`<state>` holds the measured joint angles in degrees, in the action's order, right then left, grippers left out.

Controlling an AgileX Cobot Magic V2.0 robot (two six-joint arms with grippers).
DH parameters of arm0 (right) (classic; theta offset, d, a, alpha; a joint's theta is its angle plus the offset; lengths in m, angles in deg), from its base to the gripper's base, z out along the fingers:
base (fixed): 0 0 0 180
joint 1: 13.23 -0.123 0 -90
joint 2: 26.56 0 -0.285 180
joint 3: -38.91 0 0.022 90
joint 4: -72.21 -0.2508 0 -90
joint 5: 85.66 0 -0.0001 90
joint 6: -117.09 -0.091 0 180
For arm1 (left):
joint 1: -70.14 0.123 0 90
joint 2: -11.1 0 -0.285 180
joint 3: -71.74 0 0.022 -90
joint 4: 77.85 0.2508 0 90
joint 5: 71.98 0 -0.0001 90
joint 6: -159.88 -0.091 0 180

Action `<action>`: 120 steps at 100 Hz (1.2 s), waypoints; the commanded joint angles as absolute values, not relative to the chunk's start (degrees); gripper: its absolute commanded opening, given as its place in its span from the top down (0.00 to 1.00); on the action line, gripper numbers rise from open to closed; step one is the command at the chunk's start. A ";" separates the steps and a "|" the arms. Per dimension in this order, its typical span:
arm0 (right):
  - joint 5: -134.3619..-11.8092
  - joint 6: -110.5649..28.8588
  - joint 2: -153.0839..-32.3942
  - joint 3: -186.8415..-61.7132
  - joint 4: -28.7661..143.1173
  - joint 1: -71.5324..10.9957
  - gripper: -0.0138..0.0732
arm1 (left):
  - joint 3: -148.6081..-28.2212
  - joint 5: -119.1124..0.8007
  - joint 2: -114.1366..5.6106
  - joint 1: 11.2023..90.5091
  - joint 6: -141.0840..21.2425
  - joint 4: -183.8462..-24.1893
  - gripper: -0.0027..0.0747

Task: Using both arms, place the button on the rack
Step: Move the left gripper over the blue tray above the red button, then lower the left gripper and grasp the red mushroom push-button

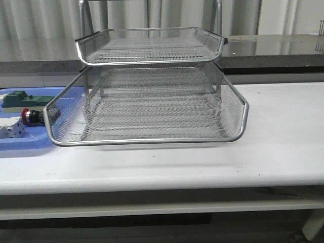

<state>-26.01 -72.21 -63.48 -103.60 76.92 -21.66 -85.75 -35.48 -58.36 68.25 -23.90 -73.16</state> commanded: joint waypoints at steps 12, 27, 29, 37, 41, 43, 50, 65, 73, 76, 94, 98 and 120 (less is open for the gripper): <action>-28.94 -72.07 -63.66 -105.64 77.68 -21.44 0.92 | -97.08 -36.70 -69.41 67.91 -31.34 -72.88 0.99; -28.94 -72.07 -63.66 -105.64 77.68 -21.44 0.92 | -102.51 -35.40 -76.08 67.91 -34.44 -72.88 0.99; -28.94 -72.07 -63.66 -105.64 77.68 -21.44 0.92 | -102.95 -35.01 -76.54 67.91 -34.74 -73.00 0.99; -28.94 -72.07 -63.66 -105.64 77.68 -21.44 0.92 | -104.99 -32.91 -78.84 67.91 -37.37 -73.23 0.99; -28.94 -72.07 -63.66 -105.64 77.68 -21.44 0.92 | -105.64 -32.19 -79.62 67.91 -38.17 -73.23 0.99; -28.94 -72.07 -63.66 -105.64 77.68 -21.44 0.92 | -105.81 -31.80 -79.73 67.91 -38.70 -73.23 0.98; -28.94 -72.07 -63.66 -105.64 77.68 -21.44 0.92 | -106.08 -30.94 -80.14 67.91 -39.82 -73.23 0.94; -28.94 -72.07 -63.66 -105.64 77.68 -21.44 0.92 | -106.08 -29.62 -80.14 67.91 -41.71 -73.23 0.68; -28.94 -72.07 -63.66 -105.64 77.68 -21.44 0.92 | -106.08 -28.79 -80.14 67.91 -41.71 -73.23 0.46; -28.94 -72.07 -63.66 -105.64 77.68 -21.44 0.92 | -106.08 -28.66 -80.14 67.91 -41.71 -73.23 0.40; -28.94 -72.07 -63.66 -105.64 77.68 -21.44 0.92 | -106.08 -28.50 -80.14 67.91 -41.71 -73.23 0.29; -28.94 -72.07 -63.66 -105.64 77.68 -21.44 0.92 | -106.08 -28.50 -80.14 67.91 -41.71 -73.23 0.29; -28.94 -72.07 -63.66 -105.64 77.68 -21.44 0.92 | -106.08 -29.97 -80.14 67.91 -41.71 -75.61 0.29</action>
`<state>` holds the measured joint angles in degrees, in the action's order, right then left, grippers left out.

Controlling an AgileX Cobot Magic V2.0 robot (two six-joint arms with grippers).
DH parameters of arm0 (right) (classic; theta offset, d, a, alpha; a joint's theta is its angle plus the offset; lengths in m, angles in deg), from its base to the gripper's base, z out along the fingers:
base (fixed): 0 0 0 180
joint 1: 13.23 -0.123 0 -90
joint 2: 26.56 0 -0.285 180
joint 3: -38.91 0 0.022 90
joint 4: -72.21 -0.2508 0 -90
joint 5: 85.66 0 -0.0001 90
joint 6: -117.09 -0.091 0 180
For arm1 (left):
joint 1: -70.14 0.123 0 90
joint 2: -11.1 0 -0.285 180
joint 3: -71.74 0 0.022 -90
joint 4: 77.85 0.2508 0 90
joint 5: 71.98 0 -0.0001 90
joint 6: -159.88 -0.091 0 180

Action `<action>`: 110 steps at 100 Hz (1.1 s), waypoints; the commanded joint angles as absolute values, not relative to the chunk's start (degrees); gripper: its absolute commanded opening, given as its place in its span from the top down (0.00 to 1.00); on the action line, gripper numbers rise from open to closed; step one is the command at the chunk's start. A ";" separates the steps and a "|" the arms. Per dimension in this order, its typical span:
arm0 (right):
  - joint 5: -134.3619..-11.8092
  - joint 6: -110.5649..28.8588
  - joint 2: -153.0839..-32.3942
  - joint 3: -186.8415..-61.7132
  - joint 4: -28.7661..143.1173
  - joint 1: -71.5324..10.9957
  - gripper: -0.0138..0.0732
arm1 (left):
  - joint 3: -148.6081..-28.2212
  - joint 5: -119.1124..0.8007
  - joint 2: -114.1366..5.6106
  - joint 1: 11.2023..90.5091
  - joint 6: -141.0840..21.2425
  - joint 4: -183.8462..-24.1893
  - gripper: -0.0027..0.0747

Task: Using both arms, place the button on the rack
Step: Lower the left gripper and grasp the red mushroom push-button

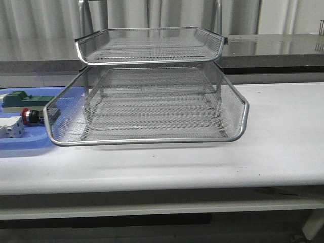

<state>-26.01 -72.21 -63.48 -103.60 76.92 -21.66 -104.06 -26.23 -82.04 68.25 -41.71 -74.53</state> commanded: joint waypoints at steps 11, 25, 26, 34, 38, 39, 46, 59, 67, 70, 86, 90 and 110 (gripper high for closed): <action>-28.94 -72.07 -63.66 -105.64 77.68 -21.44 0.92 | -106.17 -31.02 -80.14 67.91 -41.93 -75.61 0.29; -28.94 -72.07 -63.66 -105.64 77.68 -21.44 0.92 | -107.66 -30.88 -80.63 67.91 -45.74 -75.61 0.29; -28.94 -72.07 -63.66 -105.64 77.68 -21.44 0.92 | -108.01 -30.76 -80.65 67.91 -45.98 -75.61 0.29; -28.94 -72.07 -63.66 -105.64 77.68 -21.44 0.92 | -110.37 -29.74 -82.30 67.91 -47.87 -75.61 0.29; -28.94 -72.07 -63.66 -105.64 77.68 -21.44 0.92 | -112.14 -29.02 -83.52 67.91 -48.58 -75.61 0.29; -28.94 -72.07 -63.66 -105.64 77.68 -21.44 0.92 | -112.45 -28.58 -83.74 67.91 -48.86 -75.61 0.29; -28.94 -72.07 -63.66 -105.64 77.68 -21.44 0.92 | -115.82 -26.59 -86.25 67.91 -49.30 -75.61 0.29; -28.94 -72.07 -63.66 -105.64 77.68 -21.44 0.92 | -122.73 -22.51 -91.77 67.91 -52.60 -75.61 0.29; -28.94 -72.07 -63.66 -105.64 77.68 -21.44 0.92 | -126.70 -20.92 -95.12 67.91 -55.11 -75.61 0.29; -28.94 -72.07 -63.66 -105.64 77.68 -21.44 0.92 | -128.12 -20.41 -96.33 67.91 -56.10 -75.61 0.29; -28.94 -72.07 -63.66 -105.64 77.68 -21.44 0.92 | -136.30 -16.57 -103.35 67.91 -62.07 -76.29 0.29; -28.94 -72.07 -63.66 -105.64 77.68 -21.44 0.92 | -138.34 -15.49 -105.16 67.91 -62.58 -76.54 0.29; -28.94 -72.07 -63.66 -105.64 77.68 -21.44 0.92 | -145.10 -13.63 -111.94 67.91 -65.20 -77.85 0.29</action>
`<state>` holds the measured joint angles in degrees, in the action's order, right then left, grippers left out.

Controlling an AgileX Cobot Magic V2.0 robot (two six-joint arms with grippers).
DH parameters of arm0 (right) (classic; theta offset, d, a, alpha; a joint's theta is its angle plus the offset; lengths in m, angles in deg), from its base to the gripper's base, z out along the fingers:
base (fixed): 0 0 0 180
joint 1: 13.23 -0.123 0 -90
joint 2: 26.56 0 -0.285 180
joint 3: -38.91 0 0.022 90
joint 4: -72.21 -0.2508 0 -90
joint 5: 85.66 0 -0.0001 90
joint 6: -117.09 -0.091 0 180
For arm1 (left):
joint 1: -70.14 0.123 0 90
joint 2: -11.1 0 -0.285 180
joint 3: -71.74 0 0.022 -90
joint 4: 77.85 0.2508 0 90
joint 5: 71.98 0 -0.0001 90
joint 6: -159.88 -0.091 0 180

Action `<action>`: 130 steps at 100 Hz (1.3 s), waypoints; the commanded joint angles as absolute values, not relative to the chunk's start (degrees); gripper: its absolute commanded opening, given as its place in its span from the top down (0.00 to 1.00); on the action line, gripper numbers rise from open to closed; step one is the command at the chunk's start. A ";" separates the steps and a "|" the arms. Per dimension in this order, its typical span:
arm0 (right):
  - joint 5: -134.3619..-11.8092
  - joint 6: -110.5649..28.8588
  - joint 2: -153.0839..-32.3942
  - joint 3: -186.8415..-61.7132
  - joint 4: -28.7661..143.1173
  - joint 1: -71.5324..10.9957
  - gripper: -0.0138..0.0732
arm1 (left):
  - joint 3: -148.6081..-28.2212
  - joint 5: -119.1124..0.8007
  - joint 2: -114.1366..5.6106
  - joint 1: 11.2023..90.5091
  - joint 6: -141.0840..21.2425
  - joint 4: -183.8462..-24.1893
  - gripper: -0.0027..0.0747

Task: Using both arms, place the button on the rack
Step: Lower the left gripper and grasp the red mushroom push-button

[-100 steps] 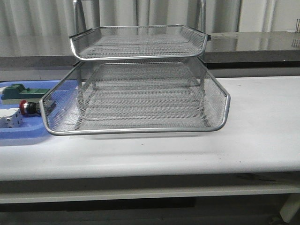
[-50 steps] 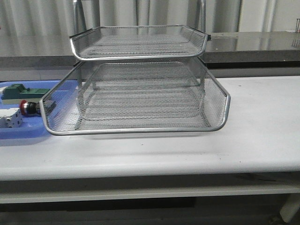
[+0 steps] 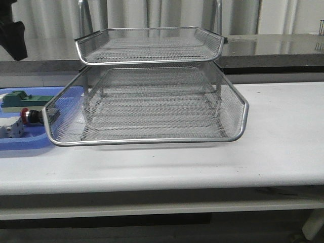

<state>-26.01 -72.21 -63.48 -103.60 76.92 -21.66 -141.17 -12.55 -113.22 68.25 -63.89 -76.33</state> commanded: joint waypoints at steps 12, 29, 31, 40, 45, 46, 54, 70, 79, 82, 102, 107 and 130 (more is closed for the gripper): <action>-28.94 -72.07 -63.66 -105.64 77.68 -21.44 0.92 | -146.85 -13.63 -115.10 67.91 -65.50 -78.28 0.29; -28.94 -72.07 -63.66 -105.64 77.68 -21.44 0.92 | -147.93 -13.35 -119.44 67.91 -67.02 -80.07 0.29; -28.94 -72.07 -63.66 -105.64 77.68 -21.44 0.92 | -147.96 -13.35 -119.96 67.91 -67.14 -80.52 0.29; -28.94 -72.07 -63.66 -105.64 77.68 -21.44 0.92 | -148.21 -13.35 -121.63 67.91 -67.69 -80.91 0.29; -28.94 -72.07 -63.66 -105.64 77.68 -21.44 0.92 | -148.56 -13.35 -122.65 67.91 -68.19 -80.91 0.29; -28.94 -72.07 -63.66 -105.64 77.68 -21.44 0.92 | -148.54 -13.35 -122.77 67.91 -68.20 -80.91 0.29; -28.94 -72.07 -63.66 -105.64 77.68 -21.44 0.92 | -149.07 -13.46 -124.01 67.91 -68.27 -80.91 0.29; -28.94 -72.07 -63.66 -105.64 77.68 -21.44 0.92 | -149.07 -13.57 -125.74 67.91 -68.66 -81.52 0.29; -28.94 -72.07 -63.66 -105.64 77.68 -21.44 0.92 | -149.07 -13.68 -126.24 67.91 -69.73 -82.59 0.29; -28.94 -72.07 -63.66 -105.64 77.68 -21.44 0.92 | -149.07 -13.83 -126.34 67.91 -69.81 -82.57 0.29; -28.94 -72.07 -63.66 -105.64 77.68 -21.44 0.92 | -149.45 -13.84 -128.55 67.91 -69.95 -82.92 0.29; -28.94 -72.07 -63.66 -105.64 77.68 -21.44 0.92 | -149.69 -14.00 -129.05 67.91 -69.95 -83.17 0.29; -28.94 -72.07 -63.66 -105.64 77.68 -21.44 0.92 | -149.88 -14.68 -129.98 67.91 -71.46 -83.47 0.29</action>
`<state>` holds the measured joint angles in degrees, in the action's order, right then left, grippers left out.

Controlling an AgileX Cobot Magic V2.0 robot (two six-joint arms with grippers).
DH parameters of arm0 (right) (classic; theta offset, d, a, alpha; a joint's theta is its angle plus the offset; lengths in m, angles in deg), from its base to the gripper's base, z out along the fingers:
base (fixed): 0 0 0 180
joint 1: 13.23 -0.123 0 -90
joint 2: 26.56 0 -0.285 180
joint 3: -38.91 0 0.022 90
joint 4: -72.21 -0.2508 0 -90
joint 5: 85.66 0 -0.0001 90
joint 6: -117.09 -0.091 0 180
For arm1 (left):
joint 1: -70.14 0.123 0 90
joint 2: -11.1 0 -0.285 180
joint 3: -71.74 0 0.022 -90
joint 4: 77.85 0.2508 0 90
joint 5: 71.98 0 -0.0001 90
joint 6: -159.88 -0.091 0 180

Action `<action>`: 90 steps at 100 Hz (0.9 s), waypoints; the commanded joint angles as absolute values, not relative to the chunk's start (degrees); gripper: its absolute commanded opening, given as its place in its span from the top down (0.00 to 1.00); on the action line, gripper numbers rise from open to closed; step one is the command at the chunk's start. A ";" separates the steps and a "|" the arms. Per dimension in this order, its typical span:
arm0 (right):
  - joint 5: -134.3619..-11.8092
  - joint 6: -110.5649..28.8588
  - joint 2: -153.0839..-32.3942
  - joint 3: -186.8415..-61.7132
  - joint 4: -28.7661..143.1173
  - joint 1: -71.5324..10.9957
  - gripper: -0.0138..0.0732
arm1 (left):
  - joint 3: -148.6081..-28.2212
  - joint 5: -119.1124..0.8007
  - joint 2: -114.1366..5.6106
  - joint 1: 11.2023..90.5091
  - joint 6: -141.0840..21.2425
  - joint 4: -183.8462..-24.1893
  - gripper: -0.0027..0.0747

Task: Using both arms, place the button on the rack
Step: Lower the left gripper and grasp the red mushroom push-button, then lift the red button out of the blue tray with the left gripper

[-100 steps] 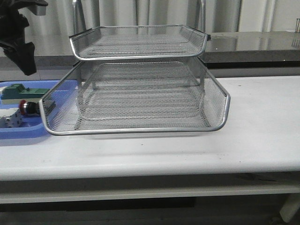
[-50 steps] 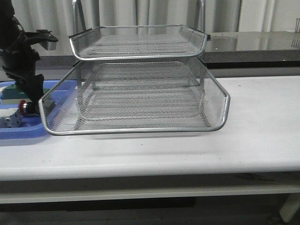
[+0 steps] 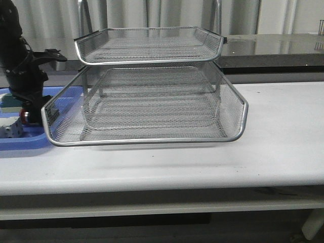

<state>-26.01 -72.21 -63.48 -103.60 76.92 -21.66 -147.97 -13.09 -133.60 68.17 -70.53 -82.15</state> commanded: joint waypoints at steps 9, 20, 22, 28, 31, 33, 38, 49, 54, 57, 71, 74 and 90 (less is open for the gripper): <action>-28.94 -72.07 -63.66 -105.64 77.68 -21.44 0.92 | -149.88 -14.76 -129.98 67.91 -71.49 -83.56 0.29; -28.94 -72.07 -63.66 -105.64 77.68 -21.44 0.92 | -149.88 -15.16 -130.20 67.91 -71.62 -83.56 0.29; -28.94 -72.07 -63.66 -105.64 77.68 -21.44 0.92 | -149.88 -15.34 -130.20 67.91 -71.62 -83.56 0.29; -28.94 -72.07 -63.66 -105.64 77.68 -21.44 0.92 | -149.88 -15.43 -130.34 67.91 -71.62 -83.56 0.29; -28.94 -72.07 -63.66 -105.64 77.68 -21.44 0.92 | -149.88 -15.56 -130.56 67.91 -71.62 -83.56 0.29; -28.94 -72.07 -63.66 -105.64 77.68 -21.44 0.92 | -149.88 -15.56 -130.70 67.91 -71.62 -83.56 0.29; -28.94 -72.07 -63.66 -105.64 77.68 -21.44 0.92 | -149.88 -15.56 -130.82 67.91 -71.62 -83.69 0.29; -28.94 -72.07 -63.66 -105.64 77.68 -21.44 0.92 | -149.88 -15.56 -131.44 67.91 -71.62 -84.06 0.29; -28.94 -72.07 -63.66 -105.64 77.68 -21.44 0.92 | -149.88 -15.56 -131.57 67.91 -71.62 -84.50 0.30; -28.94 -72.07 -63.66 -105.64 77.68 -21.44 0.92 | -149.88 -15.56 -131.57 67.91 -71.62 -84.45 0.31; -28.94 -72.07 -63.66 -105.64 77.68 -21.44 0.92 | -149.88 -15.56 -131.70 67.91 -71.62 -84.55 0.46; -28.94 -72.07 -63.66 -105.64 77.68 -21.44 0.92 | -149.88 -15.56 -131.70 67.91 -71.62 -84.55 0.50; -28.94 -72.07 -63.66 -105.64 77.68 -21.44 0.92 | -149.88 -15.56 -131.70 67.91 -71.62 -84.55 0.80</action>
<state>-26.01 -72.21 -63.48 -103.60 76.92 -21.66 -148.32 -14.44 -135.01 68.17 -71.74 -83.80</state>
